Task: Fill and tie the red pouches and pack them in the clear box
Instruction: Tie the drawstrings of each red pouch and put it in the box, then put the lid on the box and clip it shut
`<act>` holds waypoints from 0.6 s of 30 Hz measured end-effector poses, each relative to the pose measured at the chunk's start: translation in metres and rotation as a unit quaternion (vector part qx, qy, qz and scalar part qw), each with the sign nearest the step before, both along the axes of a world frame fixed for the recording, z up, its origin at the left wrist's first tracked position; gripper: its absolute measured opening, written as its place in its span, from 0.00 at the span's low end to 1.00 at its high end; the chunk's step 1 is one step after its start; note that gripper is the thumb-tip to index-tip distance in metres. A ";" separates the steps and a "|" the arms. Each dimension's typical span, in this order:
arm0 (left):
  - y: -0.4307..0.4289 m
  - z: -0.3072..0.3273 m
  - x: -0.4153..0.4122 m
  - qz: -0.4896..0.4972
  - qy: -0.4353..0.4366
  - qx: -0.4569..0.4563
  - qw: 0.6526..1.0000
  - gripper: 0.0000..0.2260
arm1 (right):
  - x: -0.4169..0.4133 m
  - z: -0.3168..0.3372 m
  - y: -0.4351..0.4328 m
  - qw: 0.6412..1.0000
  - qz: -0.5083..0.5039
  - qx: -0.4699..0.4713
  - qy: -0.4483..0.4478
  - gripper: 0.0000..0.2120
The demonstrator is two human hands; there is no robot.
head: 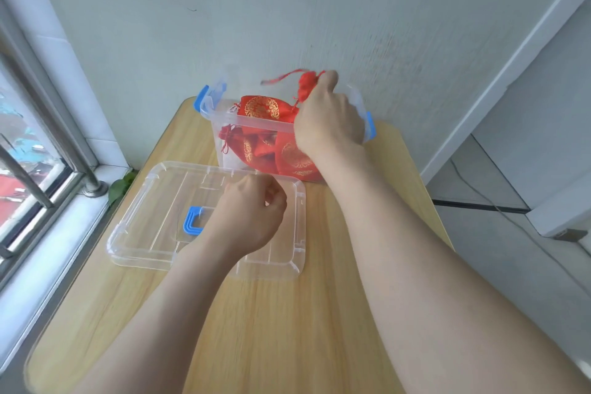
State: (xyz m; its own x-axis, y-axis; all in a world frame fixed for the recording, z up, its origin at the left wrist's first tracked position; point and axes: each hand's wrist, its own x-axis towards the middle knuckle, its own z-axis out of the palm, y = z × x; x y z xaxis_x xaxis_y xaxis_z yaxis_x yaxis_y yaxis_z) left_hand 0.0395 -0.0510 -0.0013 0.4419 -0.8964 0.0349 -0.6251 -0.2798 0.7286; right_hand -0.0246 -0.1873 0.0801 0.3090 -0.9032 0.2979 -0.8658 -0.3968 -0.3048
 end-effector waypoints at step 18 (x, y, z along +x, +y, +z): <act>-0.004 -0.016 0.019 0.086 -0.063 0.081 0.991 0.13 | 0.020 -0.007 0.014 0.973 0.133 0.084 0.168 0.38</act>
State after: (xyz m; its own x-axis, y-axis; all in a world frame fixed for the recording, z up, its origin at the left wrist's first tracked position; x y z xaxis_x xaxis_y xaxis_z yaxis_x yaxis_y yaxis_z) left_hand 0.0583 -0.0546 -0.0175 0.5901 -0.8064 -0.0387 -0.6409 -0.4971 0.5850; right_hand -0.0045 -0.1730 0.0728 0.5926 -0.8055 -0.0046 -0.8015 -0.5891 -0.1026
